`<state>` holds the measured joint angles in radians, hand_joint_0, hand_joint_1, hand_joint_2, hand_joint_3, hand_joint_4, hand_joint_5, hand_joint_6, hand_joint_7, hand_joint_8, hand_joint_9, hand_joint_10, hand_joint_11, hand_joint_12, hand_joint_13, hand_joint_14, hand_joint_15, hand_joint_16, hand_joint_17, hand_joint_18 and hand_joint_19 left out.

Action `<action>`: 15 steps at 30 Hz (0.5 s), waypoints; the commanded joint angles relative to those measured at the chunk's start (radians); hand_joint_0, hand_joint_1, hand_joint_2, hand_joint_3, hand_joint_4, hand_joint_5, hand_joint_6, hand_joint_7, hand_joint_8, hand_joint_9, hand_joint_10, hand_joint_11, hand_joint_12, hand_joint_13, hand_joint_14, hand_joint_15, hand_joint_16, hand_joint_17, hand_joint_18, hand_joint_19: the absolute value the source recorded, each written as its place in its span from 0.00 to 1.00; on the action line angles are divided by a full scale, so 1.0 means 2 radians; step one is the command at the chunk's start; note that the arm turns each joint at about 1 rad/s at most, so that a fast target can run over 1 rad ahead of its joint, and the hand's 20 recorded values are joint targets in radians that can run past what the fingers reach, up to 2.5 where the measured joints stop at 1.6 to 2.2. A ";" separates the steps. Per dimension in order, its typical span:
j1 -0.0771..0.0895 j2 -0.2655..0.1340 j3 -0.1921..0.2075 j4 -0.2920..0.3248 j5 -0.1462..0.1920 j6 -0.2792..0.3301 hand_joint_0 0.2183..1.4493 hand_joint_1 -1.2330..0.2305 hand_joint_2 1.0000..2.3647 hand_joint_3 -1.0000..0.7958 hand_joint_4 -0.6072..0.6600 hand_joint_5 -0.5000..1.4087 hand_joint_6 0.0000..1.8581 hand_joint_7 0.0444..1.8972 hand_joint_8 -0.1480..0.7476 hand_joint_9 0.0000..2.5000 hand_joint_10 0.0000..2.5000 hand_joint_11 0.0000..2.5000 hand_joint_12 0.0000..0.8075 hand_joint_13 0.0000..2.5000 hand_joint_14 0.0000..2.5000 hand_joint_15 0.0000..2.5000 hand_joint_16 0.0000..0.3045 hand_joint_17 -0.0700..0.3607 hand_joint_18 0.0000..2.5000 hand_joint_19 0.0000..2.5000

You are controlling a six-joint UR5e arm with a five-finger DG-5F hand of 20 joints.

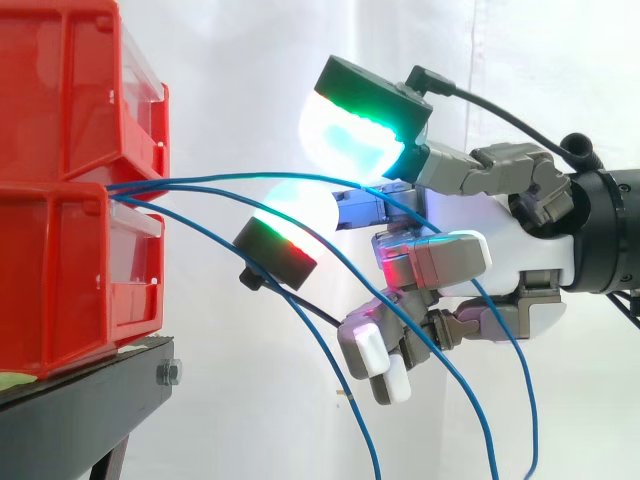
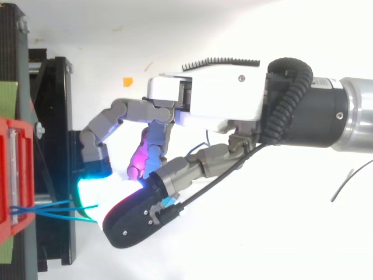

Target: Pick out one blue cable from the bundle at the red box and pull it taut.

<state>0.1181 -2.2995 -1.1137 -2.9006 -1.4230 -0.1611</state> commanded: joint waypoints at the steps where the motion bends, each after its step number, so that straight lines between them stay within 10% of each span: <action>1: 0.000 0.000 0.000 -0.001 0.000 0.000 0.24 0.49 0.00 0.28 0.49 0.20 0.46 0.53 0.42 0.62 0.01 0.42 0.41 0.46 0.01 0.21 0.17 0.43 0.38 0.27; 15: 0.000 0.000 0.000 0.000 0.000 0.000 0.30 0.32 0.02 0.45 0.43 0.20 0.48 0.59 0.41 0.61 0.01 0.43 0.39 0.46 0.01 0.21 0.15 0.41 0.37 0.28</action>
<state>0.1181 -2.2995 -1.1139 -2.8998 -1.4238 -0.1611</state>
